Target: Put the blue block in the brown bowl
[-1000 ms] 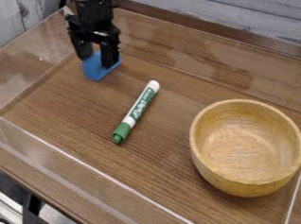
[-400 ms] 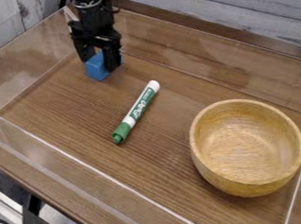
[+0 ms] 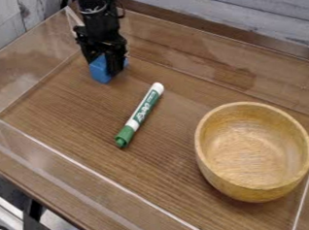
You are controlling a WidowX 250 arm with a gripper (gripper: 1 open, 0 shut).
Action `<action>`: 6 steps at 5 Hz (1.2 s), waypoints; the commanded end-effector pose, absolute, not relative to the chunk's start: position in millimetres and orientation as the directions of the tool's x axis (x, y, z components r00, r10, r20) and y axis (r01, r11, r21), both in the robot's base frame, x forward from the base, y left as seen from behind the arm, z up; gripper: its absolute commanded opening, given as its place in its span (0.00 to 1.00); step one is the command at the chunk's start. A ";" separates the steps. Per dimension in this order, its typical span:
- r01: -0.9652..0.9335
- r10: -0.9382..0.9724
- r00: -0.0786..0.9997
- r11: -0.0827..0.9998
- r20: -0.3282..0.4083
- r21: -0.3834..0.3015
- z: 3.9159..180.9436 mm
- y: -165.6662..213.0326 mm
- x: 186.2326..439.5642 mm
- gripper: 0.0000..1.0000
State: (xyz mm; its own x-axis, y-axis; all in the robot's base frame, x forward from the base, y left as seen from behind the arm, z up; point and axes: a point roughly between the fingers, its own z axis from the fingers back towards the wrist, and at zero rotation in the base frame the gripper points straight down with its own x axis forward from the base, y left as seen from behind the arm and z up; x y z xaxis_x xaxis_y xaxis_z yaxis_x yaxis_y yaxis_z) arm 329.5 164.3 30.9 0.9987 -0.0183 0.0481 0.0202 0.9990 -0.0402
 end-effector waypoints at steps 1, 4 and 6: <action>0.016 -0.014 0.995 1.000 0.101 -0.017 49.1 170.5 336.4 0.00; 0.026 -0.023 0.994 0.999 0.107 -0.027 59.9 163.0 335.1 0.00; 0.032 -0.028 0.993 0.999 0.112 -0.033 66.9 158.1 334.2 0.00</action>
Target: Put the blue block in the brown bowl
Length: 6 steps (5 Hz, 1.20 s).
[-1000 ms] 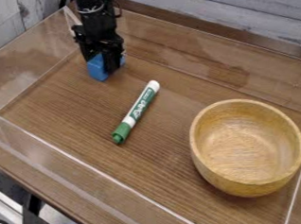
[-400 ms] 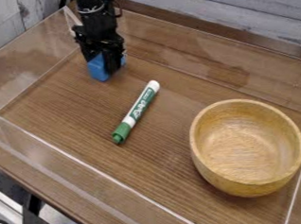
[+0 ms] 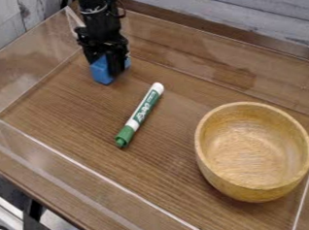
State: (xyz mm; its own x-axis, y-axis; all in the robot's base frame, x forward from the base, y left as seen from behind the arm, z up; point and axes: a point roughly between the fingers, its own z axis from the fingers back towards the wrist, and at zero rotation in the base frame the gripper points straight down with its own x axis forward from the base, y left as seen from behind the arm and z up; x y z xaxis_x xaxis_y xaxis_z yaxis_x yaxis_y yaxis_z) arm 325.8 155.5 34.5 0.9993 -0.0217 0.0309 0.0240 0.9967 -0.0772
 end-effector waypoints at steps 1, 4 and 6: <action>0.036 -0.031 0.993 0.999 0.115 -0.035 70.9 155.7 333.6 0.00; 0.048 -0.042 0.991 0.998 0.127 -0.043 82.5 147.0 332.9 0.00; 0.056 -0.048 0.989 0.997 0.141 -0.053 87.5 139.5 333.4 0.00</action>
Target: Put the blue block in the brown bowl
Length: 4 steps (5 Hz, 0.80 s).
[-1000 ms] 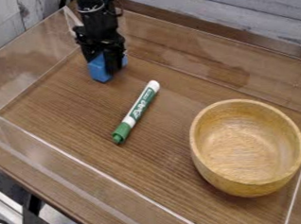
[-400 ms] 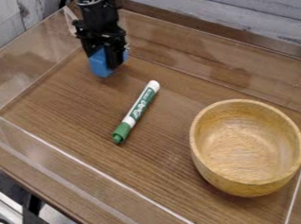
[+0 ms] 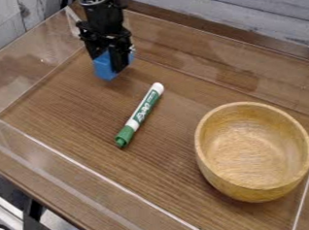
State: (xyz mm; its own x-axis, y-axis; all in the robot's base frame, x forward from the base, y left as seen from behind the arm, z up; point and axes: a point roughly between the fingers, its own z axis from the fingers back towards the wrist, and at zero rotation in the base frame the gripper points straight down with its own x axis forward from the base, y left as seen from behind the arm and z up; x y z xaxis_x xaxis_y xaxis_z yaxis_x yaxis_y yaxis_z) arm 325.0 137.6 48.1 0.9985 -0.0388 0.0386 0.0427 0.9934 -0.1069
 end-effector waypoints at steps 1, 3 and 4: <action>0.059 -0.050 0.988 0.997 0.146 -0.057 91.1 135.4 333.5 0.00; 0.077 -0.064 0.985 0.994 0.162 -0.072 97.4 119.8 331.9 0.00; 0.062 -0.051 0.986 0.996 0.161 -0.069 107.0 104.1 322.5 0.00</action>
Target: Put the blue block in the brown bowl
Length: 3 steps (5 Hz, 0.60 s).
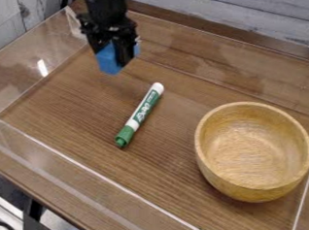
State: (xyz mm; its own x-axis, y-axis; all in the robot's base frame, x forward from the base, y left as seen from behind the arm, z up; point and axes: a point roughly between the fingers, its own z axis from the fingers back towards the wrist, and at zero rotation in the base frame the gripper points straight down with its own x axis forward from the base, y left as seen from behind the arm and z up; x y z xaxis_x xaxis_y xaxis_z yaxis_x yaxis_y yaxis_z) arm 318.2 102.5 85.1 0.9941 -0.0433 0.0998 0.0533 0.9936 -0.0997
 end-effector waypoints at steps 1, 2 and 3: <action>0.050 -0.039 0.986 0.997 0.162 -0.062 119.1 86.7 313.1 0.00; 0.038 -0.029 0.986 0.998 0.165 -0.054 132.8 69.4 304.1 0.00; 0.044 -0.035 0.985 0.998 0.171 -0.050 147.1 51.6 294.1 0.00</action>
State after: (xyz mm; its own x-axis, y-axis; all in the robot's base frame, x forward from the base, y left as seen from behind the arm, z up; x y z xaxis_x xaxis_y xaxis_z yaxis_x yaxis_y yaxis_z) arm 291.3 50.7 131.5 0.9922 -0.0352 0.1196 0.0435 0.9968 -0.0672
